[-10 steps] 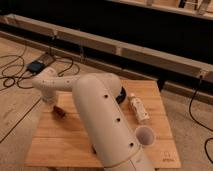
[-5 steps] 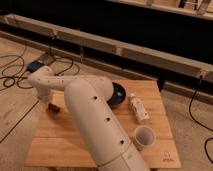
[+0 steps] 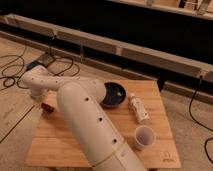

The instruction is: Drag the pepper across the table

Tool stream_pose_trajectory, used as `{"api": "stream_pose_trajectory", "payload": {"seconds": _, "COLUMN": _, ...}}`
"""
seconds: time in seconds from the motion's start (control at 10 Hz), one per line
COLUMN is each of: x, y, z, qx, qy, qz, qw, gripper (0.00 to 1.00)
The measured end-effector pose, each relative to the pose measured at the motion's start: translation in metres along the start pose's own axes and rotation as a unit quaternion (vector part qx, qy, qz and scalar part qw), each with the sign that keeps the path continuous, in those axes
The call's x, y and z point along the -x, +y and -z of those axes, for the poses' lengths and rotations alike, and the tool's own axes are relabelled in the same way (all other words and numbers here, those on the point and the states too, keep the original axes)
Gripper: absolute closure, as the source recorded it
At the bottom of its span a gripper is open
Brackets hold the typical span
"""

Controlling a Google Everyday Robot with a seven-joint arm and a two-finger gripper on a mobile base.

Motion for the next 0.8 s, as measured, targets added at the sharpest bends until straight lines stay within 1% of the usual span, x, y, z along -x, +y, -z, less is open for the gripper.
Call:
{"api": "stream_pose_trajectory", "payload": {"seconds": 0.3, "x": -0.016, "y": -0.011, "z": -0.001, "qx": -0.011, "qy": 0.019, "qz": 0.021, "qw": 0.9995, "gripper": 1.0}}
{"api": "stream_pose_trajectory", "payload": {"seconds": 0.4, "x": -0.019, "y": -0.014, "z": -0.002, "qx": -0.015, "qy": 0.021, "qz": 0.025, "qw": 0.9994, "gripper": 1.0}}
{"api": "stream_pose_trajectory", "payload": {"seconds": 0.8, "x": -0.032, "y": -0.035, "z": -0.012, "qx": -0.039, "qy": 0.031, "qz": 0.051, "qw": 0.9975, "gripper": 1.0}}
